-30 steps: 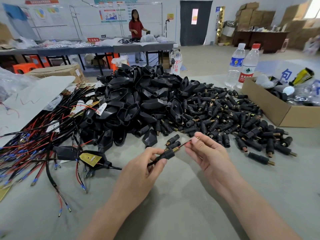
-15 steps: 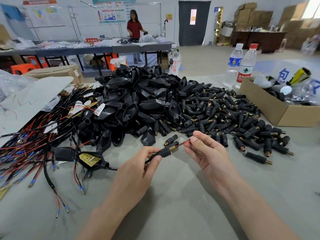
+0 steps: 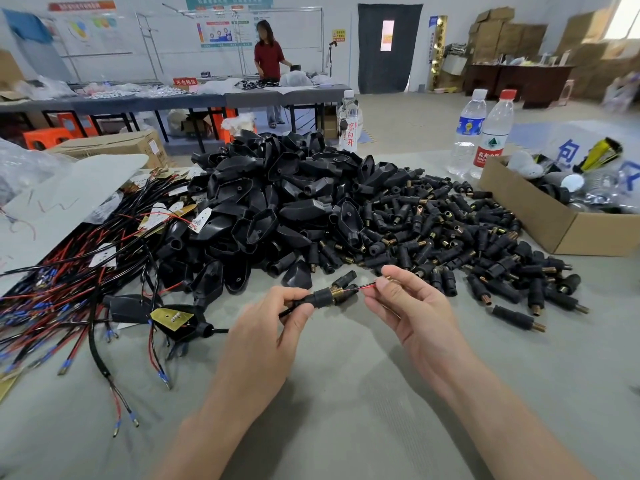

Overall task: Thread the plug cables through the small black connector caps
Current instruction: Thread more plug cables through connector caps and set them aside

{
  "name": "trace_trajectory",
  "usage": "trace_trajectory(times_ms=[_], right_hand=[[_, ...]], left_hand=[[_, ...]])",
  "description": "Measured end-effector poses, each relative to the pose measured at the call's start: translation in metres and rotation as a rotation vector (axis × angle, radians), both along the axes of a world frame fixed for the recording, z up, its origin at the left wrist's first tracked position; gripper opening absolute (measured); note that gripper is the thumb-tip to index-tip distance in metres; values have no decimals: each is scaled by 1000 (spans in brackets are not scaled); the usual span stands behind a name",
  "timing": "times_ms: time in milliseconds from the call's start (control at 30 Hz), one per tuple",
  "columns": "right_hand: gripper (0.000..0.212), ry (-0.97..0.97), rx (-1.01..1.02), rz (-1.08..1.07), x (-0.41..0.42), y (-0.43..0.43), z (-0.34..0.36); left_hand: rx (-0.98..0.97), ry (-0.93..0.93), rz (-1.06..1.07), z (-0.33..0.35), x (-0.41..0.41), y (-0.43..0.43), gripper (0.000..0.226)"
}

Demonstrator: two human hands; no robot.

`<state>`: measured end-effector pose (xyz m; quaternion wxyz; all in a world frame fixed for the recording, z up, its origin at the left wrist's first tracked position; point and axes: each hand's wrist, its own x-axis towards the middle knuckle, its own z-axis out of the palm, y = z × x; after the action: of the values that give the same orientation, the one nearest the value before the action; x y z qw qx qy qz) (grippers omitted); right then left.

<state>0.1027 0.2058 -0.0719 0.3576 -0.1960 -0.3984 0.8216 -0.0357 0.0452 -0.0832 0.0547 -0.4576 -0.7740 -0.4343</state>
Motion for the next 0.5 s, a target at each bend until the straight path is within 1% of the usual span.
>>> trace_trajectory(times_ms=[100,200,267,367,500], right_hand=[[38,11,2,-20,0,2,0],[35,35,-35,-57,2,5,2],[34,54,-76,-83,4,9,3],[33,76,-122,-102,8,14,6],[22,123,-139,-78,10,17,10]], left_hand=[[-18,16,-5,1,1,1,32],[-67,21,-24,1,1,0,24],[-100,31,-34,1,0,-1,23],[-103,44,-37,2,1,-2,18],[-107,76,-18,2,4,-1,10]])
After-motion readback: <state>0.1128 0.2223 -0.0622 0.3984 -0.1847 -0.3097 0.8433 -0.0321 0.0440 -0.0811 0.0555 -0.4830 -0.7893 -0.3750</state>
